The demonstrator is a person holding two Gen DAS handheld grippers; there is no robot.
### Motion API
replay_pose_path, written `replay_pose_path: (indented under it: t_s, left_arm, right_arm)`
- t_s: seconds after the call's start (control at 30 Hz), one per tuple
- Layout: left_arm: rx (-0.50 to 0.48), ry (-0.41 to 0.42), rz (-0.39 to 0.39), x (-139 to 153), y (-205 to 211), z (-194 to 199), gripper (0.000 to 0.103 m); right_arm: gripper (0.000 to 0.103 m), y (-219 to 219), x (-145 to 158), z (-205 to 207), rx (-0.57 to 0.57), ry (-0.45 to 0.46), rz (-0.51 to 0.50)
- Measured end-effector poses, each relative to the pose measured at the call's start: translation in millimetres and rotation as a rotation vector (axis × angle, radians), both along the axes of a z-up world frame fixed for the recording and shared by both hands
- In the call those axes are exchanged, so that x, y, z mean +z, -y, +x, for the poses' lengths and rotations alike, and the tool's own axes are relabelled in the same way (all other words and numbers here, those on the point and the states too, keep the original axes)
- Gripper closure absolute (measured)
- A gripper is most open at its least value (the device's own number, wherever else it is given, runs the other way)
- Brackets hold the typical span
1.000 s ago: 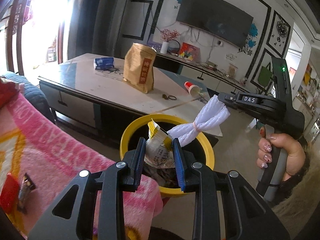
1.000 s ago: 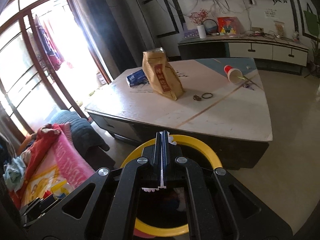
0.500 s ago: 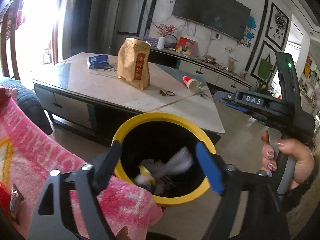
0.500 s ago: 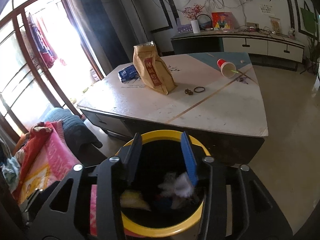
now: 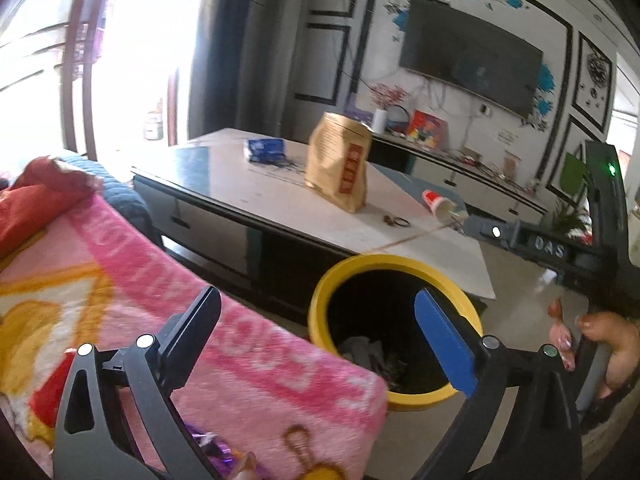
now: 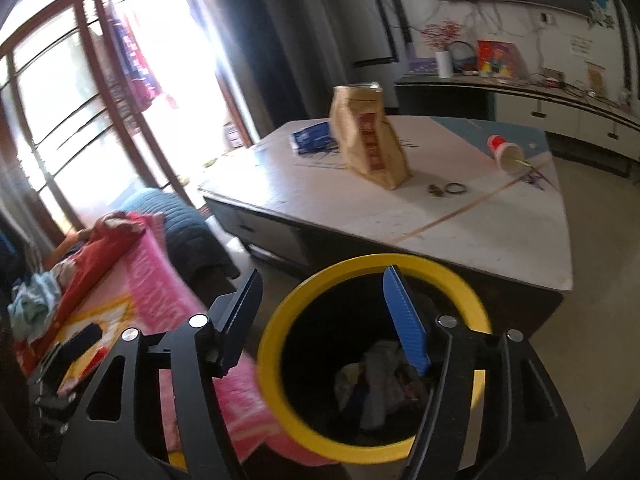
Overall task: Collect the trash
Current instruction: 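Move both grippers back to the trash on the blanket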
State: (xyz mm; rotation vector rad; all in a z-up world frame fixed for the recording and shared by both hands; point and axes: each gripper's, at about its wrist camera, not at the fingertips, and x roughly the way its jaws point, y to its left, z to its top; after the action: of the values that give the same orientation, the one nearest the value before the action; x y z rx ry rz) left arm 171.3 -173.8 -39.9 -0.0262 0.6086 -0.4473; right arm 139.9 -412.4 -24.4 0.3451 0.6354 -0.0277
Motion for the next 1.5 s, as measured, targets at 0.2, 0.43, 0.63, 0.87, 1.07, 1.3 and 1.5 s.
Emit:
replay_pose_path:
  t_s: [0.2, 0.43, 0.63, 0.87, 1.07, 1.3, 1.5]
  left_arm:
    - [0.091, 0.027, -0.002, 8, -35, -9, 0.008]
    - [0.186, 0.038, -0.009, 11, -71, -17, 0.008]
    - [0.257, 0.03, -0.022, 9, -102, -24, 0.008]
    - [0.338, 0.018, -0.033, 5, -135, -33, 0.008]
    - [0.407, -0.015, -0.042, -4, -161, -42, 0.008]
    - [0.463, -0.081, -0.049, -23, -189, -53, 0.008]
    - [0.5, -0.159, -0.072, -44, -209, -66, 0.008]
  right_arm:
    - [0.043, -38, 4, 0, 0.108, 0.015, -0.002]
    - [0.042, -80, 7, -6, 0.226, 0.027, 0.005]
    - [0.041, -113, 6, -12, 0.319, 0.024, -0.007]
    - [0.04, -148, 1, -21, 0.414, 0.005, -0.024]
    - [0.035, -178, -12, -25, 0.5, -0.029, -0.064]
    - [0.035, -208, -37, -28, 0.584, -0.091, -0.127]
    - [0.035, -224, -60, -26, 0.625, -0.144, -0.144]
